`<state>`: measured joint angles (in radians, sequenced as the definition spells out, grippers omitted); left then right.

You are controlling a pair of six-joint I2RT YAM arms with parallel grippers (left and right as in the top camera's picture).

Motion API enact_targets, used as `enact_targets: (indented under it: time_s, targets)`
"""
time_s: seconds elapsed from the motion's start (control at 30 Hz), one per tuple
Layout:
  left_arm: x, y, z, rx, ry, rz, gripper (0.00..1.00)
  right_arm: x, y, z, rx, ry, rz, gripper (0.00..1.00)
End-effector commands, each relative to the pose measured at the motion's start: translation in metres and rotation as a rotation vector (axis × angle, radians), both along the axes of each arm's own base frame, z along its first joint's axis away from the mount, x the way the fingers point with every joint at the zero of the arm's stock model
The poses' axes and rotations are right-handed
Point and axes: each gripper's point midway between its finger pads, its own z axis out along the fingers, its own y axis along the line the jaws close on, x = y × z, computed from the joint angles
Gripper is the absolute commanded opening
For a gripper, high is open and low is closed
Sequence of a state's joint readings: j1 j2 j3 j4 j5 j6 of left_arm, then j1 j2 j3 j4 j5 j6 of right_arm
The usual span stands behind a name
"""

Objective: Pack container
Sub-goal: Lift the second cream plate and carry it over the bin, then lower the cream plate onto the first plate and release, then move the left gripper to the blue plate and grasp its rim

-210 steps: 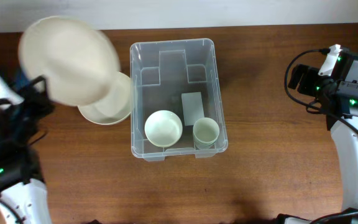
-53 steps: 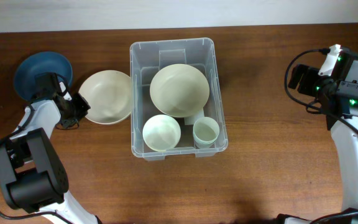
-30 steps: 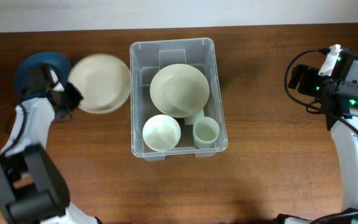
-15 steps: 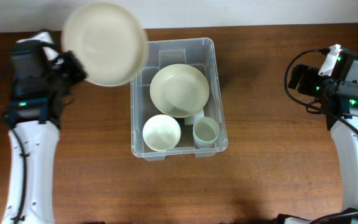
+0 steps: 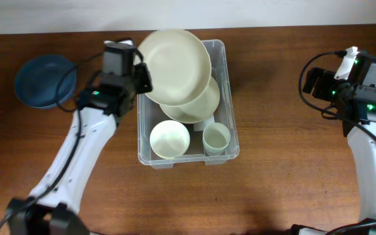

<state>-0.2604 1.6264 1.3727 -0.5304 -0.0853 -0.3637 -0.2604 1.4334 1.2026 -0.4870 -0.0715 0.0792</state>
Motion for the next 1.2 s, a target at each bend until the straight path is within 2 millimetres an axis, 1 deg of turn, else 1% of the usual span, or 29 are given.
enact_targets:
  time_s: [0.0,0.03,0.13,0.23,0.3,0.33,0.4,0.43,0.53,0.67,0.8,0.83,0.93,0.97,1.0,1.17]
  targets:
    - [0.007,-0.003,-0.026,0.027,0.048,0.011,0.01,0.001,-0.002,0.01,-0.002,-0.026,-0.01,0.99]
    - [0.008,-0.005,-0.038,0.033,0.075,0.005,0.01,0.001,-0.002,0.01,-0.002,-0.026,-0.01,0.99]
    - [0.009,-0.012,-0.056,0.025,0.117,-0.017,0.01,0.0,-0.002,0.01,-0.002,-0.025,-0.01,0.99]
    - [0.009,-0.015,-0.063,0.018,0.133,-0.026,0.01,0.0,-0.002,0.01,-0.002,-0.025,-0.01,0.99]
    - [0.01,-0.015,-0.062,0.017,0.128,-0.026,0.01,0.0,-0.002,0.01,-0.002,-0.025,-0.01,0.99]
    - [0.011,-0.015,-0.061,0.016,0.123,-0.026,0.1,0.0,-0.002,0.01,-0.002,-0.025,-0.01,0.99]
    - [0.013,-0.016,-0.059,0.012,0.112,-0.027,0.49,0.0,-0.002,0.01,-0.002,-0.025,-0.01,0.99]
    - [0.014,-0.016,-0.058,0.01,0.104,-0.027,0.53,0.0,-0.002,0.01,-0.002,-0.025,-0.01,0.99]
    - [0.019,-0.018,-0.05,0.004,0.081,-0.027,0.55,0.0,-0.002,0.01,-0.002,-0.025,-0.01,0.99]
    - [0.026,-0.017,-0.033,0.0,0.051,-0.024,0.55,0.0,-0.002,0.01,-0.002,-0.025,-0.01,0.99]
    - [0.033,-0.006,-0.017,-0.005,0.023,-0.002,0.55,0.001,-0.002,0.01,-0.002,-0.026,-0.01,0.99]
    - [0.034,-0.001,-0.015,-0.007,0.018,0.01,0.55,0.0,-0.002,0.01,-0.002,-0.025,-0.01,0.99]
    - [0.037,0.029,-0.015,-0.004,0.031,0.069,0.55,0.0,-0.002,0.01,-0.002,-0.025,-0.01,0.99]
    - [0.036,0.048,-0.018,0.001,0.049,0.109,0.55,0.0,-0.002,0.01,-0.002,-0.025,-0.01,0.99]
    - [0.033,0.075,-0.023,0.006,0.079,0.165,0.55,0.0,-0.002,0.01,-0.002,-0.025,-0.01,0.99]
    - [0.015,0.16,-0.036,0.004,0.16,0.344,0.55,0.0,-0.002,0.01,-0.002,-0.025,-0.01,0.99]
